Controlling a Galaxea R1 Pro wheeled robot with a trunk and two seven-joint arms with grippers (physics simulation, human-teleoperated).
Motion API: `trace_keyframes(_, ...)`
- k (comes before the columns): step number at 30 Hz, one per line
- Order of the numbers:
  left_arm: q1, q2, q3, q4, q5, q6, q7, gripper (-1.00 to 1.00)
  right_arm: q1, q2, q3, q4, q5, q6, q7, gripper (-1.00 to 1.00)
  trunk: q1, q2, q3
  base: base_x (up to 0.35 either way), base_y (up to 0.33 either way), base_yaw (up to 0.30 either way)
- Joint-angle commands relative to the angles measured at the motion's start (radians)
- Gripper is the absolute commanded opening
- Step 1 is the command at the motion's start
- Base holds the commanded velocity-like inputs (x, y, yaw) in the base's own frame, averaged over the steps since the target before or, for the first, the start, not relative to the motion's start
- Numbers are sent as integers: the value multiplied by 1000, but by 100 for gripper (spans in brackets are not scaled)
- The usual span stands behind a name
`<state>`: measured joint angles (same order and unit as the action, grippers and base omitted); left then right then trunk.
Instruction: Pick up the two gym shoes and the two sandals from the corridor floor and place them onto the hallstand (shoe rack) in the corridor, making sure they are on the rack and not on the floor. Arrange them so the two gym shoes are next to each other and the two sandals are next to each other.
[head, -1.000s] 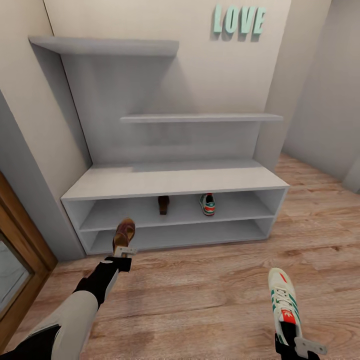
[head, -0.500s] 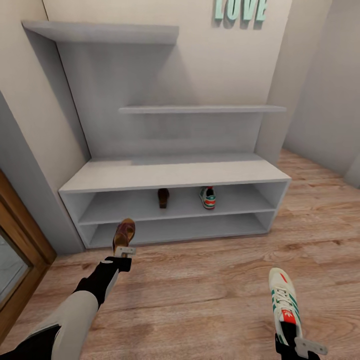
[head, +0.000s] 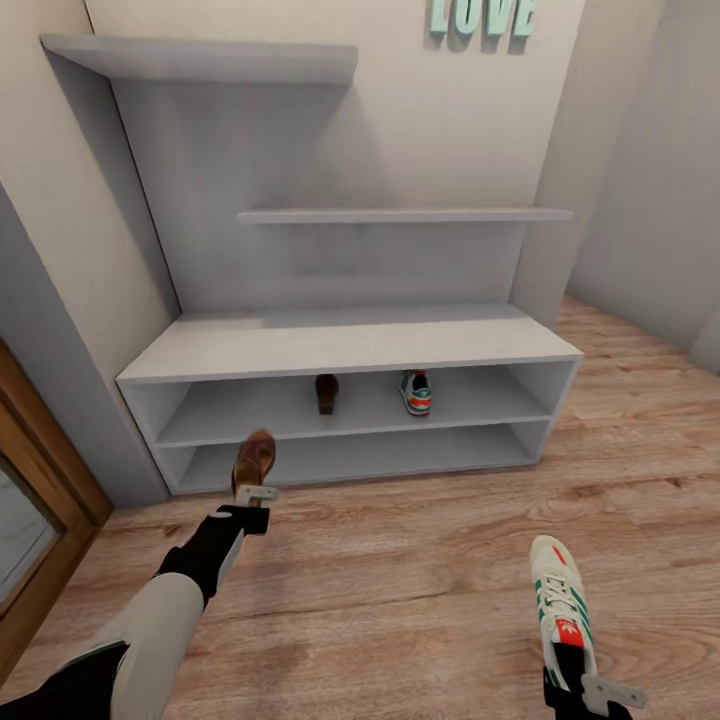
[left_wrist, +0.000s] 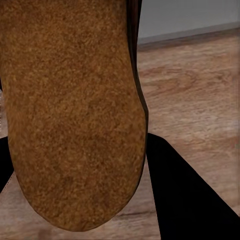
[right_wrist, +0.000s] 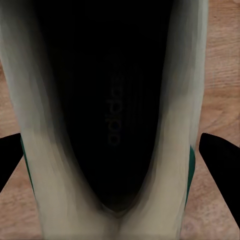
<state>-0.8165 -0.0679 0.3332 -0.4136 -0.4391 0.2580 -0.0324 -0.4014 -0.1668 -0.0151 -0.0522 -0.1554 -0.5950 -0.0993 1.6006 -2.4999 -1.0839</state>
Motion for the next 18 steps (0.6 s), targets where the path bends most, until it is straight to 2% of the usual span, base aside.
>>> trace_keyframes(1, -6, -2, 6, 0, -13, 11, -3, -100, 0, 2, -2, 0, -4, -3, 1, -100, 0, 0, -1, 0, 0, 0)
trace_keyframes(4, -22, -2, 6, 2, -20, 28, -2, -100, 0, 3, -2, 0, -4, -3, 1, -100, 0, 0, -1, 0, 0, 0)
trace_keyframes(11, -21, -3, 6, 4, -40, 38, 2, -100, 0, 4, -2, 0, -4, -2, 1, -100, 0, 0, -1, 0, 0, 0)
trace_keyframes(18, -20, -4, 6, 4, -40, 37, 7, -100, 0, 4, -2, 0, -4, -3, 1, -100, 0, 0, -1, 45, 0, 0)
